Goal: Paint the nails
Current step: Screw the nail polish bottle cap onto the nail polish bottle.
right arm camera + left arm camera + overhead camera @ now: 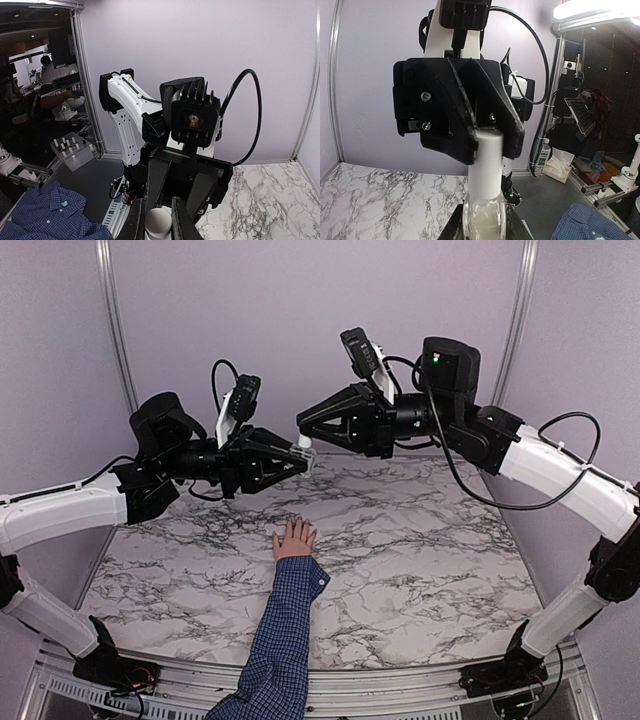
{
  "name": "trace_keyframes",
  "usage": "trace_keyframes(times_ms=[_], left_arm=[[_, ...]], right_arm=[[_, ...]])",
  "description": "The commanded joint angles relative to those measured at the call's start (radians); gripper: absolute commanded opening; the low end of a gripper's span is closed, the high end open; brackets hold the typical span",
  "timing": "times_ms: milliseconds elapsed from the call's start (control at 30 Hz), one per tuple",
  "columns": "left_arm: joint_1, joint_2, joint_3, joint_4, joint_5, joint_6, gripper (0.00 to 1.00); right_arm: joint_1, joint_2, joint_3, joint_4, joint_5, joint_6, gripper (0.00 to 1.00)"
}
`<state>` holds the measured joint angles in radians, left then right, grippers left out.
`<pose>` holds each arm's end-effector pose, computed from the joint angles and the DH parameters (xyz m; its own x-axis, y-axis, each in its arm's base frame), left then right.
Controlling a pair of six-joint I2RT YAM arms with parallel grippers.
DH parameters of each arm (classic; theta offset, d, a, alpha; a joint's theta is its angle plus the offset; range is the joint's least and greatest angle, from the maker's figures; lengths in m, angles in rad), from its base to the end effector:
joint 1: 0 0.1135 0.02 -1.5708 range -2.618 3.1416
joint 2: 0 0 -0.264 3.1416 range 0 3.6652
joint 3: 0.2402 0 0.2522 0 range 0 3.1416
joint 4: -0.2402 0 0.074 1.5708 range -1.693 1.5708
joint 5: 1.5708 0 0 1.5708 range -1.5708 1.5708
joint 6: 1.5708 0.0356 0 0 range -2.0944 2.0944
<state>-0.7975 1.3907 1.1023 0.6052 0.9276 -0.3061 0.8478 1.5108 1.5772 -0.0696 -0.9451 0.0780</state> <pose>0.1998 -0.2455 0.3908 -0.0819 -0.1748 -0.9812 0.9812 -0.1866 -0.0487 0.2030 0.2736 0.4528 -0.0781 -0.0196 -0.9968 -0.9723 -0.2194 0.0805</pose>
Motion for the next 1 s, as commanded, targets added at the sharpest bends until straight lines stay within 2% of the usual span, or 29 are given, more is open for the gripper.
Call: trace_keyframes(times_ms=[0,133,433,700,967], left_arm=[[0.008,-0.040,0.003,0.034,-0.126,0.036,0.00],[0.008,-0.062,-0.012,0.034,-0.226,0.081,0.00],[0.006,-0.086,-0.027,0.033,-0.500,0.182,0.00],[0.000,-0.062,-0.052,0.033,-0.727,0.222,0.00],[-0.056,-0.030,-0.054,0.036,-0.947,0.338,0.00]], right_arm=[[0.018,0.011,0.003,-0.015,0.003,0.006,0.06],[0.020,0.012,0.001,-0.016,0.023,0.014,0.00],[0.032,0.052,0.042,-0.078,0.206,0.037,0.00],[0.079,0.121,0.078,-0.113,0.432,0.088,0.00],[0.112,0.136,0.062,-0.096,0.709,0.176,0.00]])
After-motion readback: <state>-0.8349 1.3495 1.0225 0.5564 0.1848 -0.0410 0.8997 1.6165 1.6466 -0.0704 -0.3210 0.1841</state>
